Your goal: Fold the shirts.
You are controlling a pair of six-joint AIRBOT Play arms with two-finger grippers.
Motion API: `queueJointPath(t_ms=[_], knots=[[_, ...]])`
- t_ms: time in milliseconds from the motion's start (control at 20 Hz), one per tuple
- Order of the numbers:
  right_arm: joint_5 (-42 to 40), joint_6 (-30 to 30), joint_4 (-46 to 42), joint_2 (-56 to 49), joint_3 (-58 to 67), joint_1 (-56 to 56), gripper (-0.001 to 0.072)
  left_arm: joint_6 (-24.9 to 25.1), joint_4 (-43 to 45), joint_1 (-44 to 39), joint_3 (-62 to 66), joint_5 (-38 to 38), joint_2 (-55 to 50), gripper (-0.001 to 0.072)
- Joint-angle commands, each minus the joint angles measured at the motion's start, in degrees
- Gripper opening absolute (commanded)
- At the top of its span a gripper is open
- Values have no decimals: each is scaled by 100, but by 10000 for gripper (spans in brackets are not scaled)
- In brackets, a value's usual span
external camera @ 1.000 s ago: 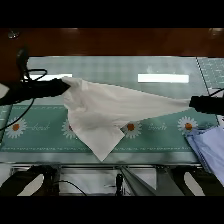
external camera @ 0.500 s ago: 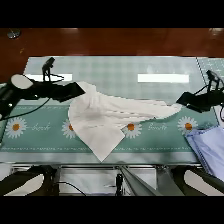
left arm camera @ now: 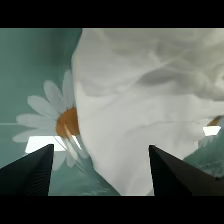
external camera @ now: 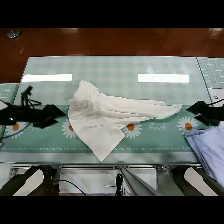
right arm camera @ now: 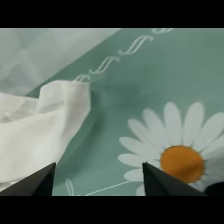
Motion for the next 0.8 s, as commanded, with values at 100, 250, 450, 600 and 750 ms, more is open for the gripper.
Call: queueJointPath(t_ms=[100,250,450,600,750], knots=[[-426,-468,1237,142,-866,310,616,688,-1211,-382,-1342,855,85,703],[-400,-466,1233,142,-866,361,616,846,-2070,-1207,-1384,1436,-87,703],[-369,-474,1226,142,-866,361,617,828,-2251,-1974,-1287,1840,-608,703],[-291,-603,1200,142,-866,358,616,1021,-2245,-1563,-966,1423,-658,703],[-293,-619,1069,142,-866,358,616,1126,-1759,-634,-647,494,-647,703]])
